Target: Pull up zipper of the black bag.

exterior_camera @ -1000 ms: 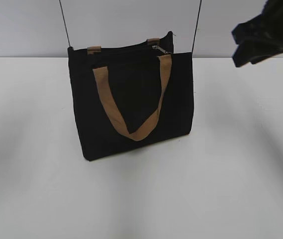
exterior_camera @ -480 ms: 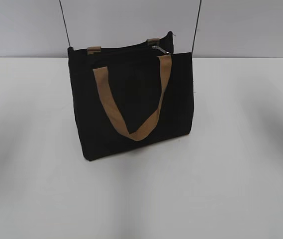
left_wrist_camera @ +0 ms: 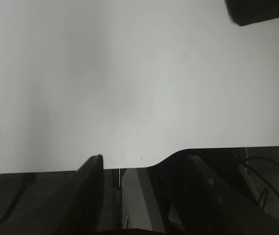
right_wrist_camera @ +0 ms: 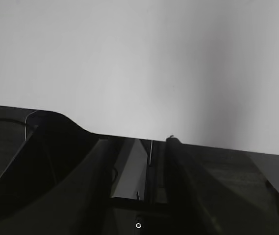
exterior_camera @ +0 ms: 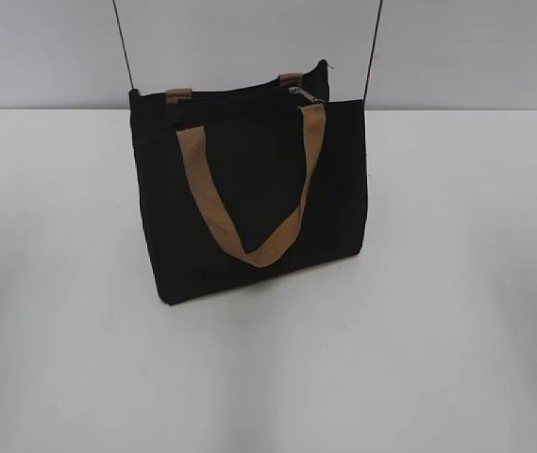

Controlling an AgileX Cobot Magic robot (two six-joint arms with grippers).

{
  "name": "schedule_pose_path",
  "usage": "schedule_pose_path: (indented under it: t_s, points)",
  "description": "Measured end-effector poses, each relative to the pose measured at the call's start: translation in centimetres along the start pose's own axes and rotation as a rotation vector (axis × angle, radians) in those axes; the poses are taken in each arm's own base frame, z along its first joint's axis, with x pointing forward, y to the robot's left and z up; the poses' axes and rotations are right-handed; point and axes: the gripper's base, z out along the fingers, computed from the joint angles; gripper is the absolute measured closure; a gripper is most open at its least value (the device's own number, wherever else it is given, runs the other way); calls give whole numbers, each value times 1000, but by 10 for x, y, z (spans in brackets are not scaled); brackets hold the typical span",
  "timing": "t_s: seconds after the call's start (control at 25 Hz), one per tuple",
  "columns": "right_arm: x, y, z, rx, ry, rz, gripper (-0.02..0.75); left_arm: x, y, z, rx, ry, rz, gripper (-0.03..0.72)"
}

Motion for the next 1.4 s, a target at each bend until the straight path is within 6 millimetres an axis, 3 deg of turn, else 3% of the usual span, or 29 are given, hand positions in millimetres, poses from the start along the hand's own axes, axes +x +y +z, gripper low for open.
schedule_pose_path:
  t_s: [0.2, 0.44, 0.72, 1.08, 1.4]
  points:
    - [59, 11, -18, 14, -166, -7, 465, 38, 10, -21, 9, -125, 12, 292]
    - [100, 17, -26, 24, -319, -21, 458, 78, 26, -47, -25, -332, 37, 292]
    - [125, 21, -28, 20, -433, -17, 351, 117, 37, -42, -21, -431, 40, 292]
    - [146, 26, -36, 40, -561, -116, 349, 150, 47, -36, -3, -599, 73, 293]
    - [176, 31, -42, 87, -741, -222, 349, 173, 53, -40, 24, -811, 106, 293]
